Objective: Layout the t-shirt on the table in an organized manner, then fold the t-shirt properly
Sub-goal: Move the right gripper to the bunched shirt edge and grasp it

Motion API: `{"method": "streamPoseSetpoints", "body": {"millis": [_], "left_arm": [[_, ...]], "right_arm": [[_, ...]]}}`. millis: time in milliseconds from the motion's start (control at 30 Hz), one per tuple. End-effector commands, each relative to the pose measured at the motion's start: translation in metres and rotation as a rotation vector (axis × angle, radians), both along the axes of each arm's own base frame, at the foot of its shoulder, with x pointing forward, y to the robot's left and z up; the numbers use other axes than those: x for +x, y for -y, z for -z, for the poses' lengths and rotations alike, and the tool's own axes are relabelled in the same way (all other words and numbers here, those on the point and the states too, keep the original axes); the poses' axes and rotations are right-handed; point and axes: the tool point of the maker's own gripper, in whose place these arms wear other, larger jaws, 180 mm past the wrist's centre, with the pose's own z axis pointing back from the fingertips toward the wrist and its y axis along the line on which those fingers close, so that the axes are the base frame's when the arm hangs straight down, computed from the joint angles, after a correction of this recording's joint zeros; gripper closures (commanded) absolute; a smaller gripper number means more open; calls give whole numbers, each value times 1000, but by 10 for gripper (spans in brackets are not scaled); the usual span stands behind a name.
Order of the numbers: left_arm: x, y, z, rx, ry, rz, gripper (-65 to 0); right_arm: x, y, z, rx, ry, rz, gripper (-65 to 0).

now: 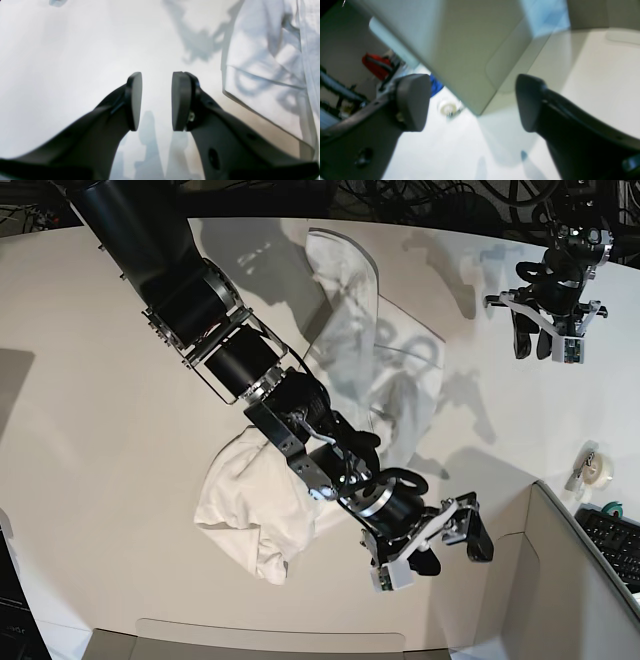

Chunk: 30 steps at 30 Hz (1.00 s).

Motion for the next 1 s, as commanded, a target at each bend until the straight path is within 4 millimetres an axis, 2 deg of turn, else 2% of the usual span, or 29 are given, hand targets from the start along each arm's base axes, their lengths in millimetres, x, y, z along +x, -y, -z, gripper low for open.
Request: {"method": "streamPoseSetpoints", "body": {"millis": [0,67,100,200,267,367,467,600,633,700,800,867,900,967], "left_arm": [[5,-1,-10,12,40,9,-199],[4,-2,-10,15,38,9,-199],[4,-2,-11,17,41,7,-199],[6,-3,-14,19,49,6,-199],[8,-3,-16,23,56,11,-199],[25,7,-30,40,104,89,-199],[40,12,-42,47,137,123,-199],[66,32,-68,-39,192,208,-200],[71,38,-73,-68,184,227,-200],[83,49,-86,-117,170,270,-200],[96,74,-105,-208,157,339,-200],[102,86,-113,-244,163,363,-200],[106,92,-114,-256,163,371,-200],[113,101,-114,-307,165,373,-201]], "right_arm": [[-3,-6,-34,68,68,-13,-566],[-13,-5,-22,98,33,-9,-574],[-11,6,-17,120,14,19,-574],[3,66,16,133,-67,184,-574],[13,120,39,87,-87,328,-574],[17,173,70,-31,-96,454,-574],[20,207,87,-123,-93,513,-573],[18,231,107,-194,-129,528,-559],[16,233,117,-225,-163,514,-528],[14,234,128,-261,-202,496,-426],[9,237,134,-276,-216,491,-207],[4,243,137,-286,-215,494,-101],[3,245,137,-288,-212,496,-69],[-1,246,141,-292,-221,494,-59]]}}
